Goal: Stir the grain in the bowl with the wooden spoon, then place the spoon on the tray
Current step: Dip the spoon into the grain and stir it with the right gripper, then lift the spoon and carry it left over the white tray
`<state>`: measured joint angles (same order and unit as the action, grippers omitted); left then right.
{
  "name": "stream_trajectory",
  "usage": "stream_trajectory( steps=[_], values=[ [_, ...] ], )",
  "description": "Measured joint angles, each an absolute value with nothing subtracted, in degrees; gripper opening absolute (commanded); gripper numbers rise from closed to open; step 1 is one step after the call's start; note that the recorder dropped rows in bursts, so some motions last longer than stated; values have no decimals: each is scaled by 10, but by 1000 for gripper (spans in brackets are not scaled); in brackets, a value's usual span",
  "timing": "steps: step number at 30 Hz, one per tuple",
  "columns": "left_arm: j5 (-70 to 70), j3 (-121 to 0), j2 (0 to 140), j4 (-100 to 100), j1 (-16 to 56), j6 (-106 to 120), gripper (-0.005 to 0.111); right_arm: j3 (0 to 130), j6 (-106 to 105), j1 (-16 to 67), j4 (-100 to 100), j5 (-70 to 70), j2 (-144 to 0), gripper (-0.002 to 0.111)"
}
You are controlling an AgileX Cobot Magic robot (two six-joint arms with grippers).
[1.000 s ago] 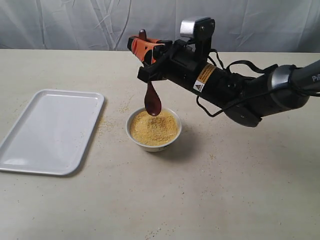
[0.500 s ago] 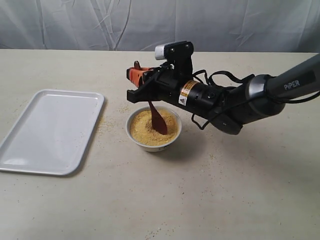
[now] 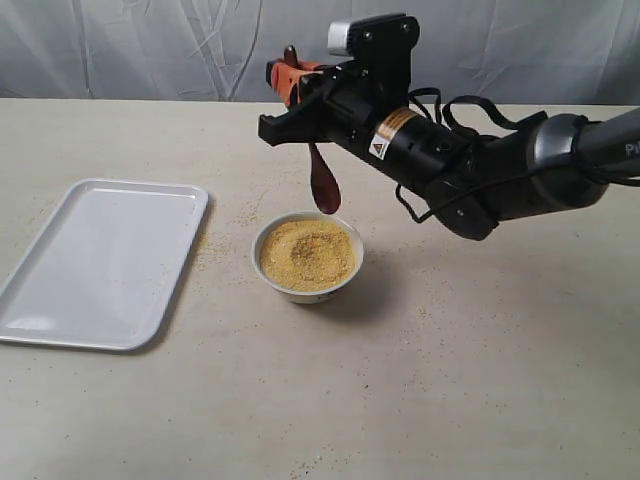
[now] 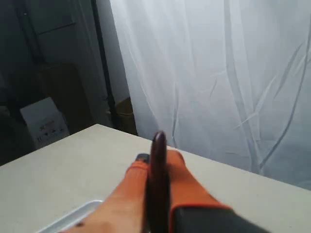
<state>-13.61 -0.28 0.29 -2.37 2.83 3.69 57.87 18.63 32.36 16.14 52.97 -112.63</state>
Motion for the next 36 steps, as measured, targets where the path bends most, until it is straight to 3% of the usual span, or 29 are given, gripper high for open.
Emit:
stream_trajectory(
  steps=[10, 20, 36],
  values=[
    [-136, -3, 3, -24, 28, 37, 0, 579, 166, 326, 169, 533, -1203, 8],
    [-136, -3, 3, -24, 28, 37, 0, 579, 208, 349, 188, 559, -1172, 8],
    [-136, -3, 3, -24, 28, 37, 0, 579, 121, 351, 75, 550, -1220, 8]
  ],
)
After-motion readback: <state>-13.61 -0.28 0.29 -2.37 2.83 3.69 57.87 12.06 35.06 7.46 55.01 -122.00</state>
